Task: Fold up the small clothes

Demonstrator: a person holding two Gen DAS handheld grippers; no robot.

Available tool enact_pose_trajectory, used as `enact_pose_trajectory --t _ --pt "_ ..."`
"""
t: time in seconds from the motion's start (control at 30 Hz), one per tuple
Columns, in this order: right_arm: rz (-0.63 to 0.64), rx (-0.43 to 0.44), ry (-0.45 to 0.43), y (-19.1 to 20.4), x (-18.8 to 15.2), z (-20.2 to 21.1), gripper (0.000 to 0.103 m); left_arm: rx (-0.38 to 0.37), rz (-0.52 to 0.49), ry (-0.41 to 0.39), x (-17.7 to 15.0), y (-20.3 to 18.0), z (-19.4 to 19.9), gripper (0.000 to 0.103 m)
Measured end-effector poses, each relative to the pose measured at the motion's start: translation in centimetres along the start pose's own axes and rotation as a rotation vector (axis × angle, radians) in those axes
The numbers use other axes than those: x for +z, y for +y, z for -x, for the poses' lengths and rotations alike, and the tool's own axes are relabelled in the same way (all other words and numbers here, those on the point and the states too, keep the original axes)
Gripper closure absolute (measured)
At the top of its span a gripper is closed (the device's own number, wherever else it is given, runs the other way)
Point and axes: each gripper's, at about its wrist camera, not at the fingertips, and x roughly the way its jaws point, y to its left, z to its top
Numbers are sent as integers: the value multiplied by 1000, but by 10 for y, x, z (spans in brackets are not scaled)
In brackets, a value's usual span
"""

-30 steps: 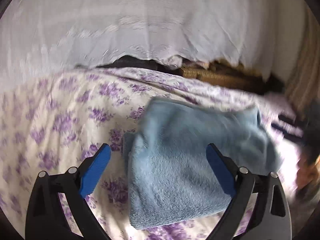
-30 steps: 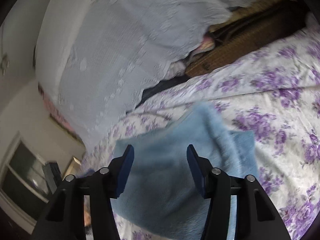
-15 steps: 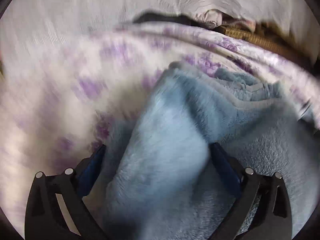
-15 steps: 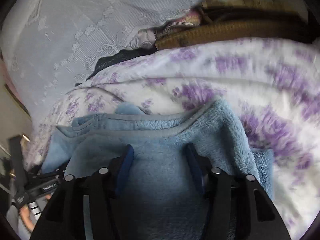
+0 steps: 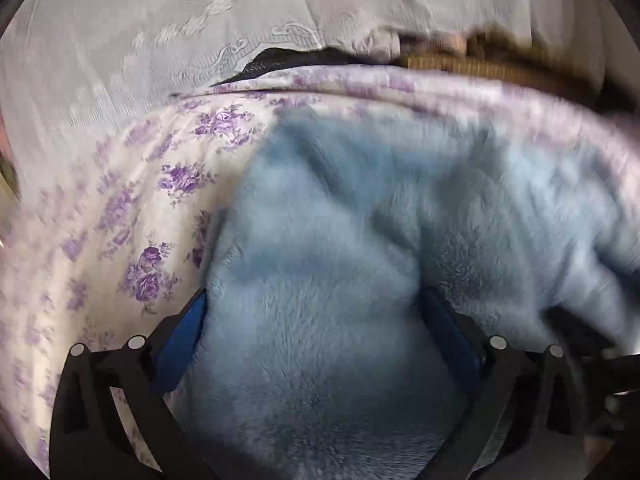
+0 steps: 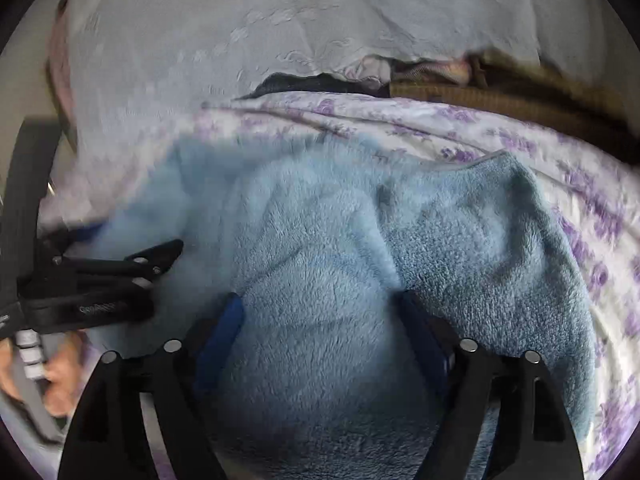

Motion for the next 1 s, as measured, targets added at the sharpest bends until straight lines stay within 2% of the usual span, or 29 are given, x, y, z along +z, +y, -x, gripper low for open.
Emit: enact_pose_trajectory --t 0.07,0.17,0.23,0.3,0.37,0.43,0.53,0.6,0.7,0.83,0.93,0.97,1.0 --pt "3 -7 -9 0 1 5 20 10 9 -9 1 2 7 4" --pt "-54 -10 -76 -8 -8 27 22 -44 95 -24 -12 20 27 4" --pt "-73 -22 -112 -7 -19 46 21 -52 113 -23 -22 25 36 4" --pt "-80 -35 -92 -7 -30 50 17 -53 111 -13 -36 29 45 4" --pt "-72 -35 -5 -6 -42 42 14 -54 93 31 -48 28 45 4" --pt "-68 -20 0 -7 -44 45 13 -82 116 53 -53 32 41 4" --pt "-82 -22 -31 -7 -41 52 13 -119 168 52 -47 45 48 4" --pt "-91 -22 -105 -8 -28 67 13 -124 204 16 -35 53 55 4" --pt "-108 -36 -142 -11 -2 71 13 -112 218 7 -8 56 51 4" --pt "-183 -50 -136 -28 35 41 13 -35 169 10 22 42 25 4" --pt "-234 -87 -85 -47 34 0 8 58 129 17 21 33 -6 4" --pt "-239 -100 -52 -54 29 -17 5 47 130 25 15 32 -22 4" --pt "-251 -81 -16 -59 28 -28 3 5 158 43 14 36 -28 4"
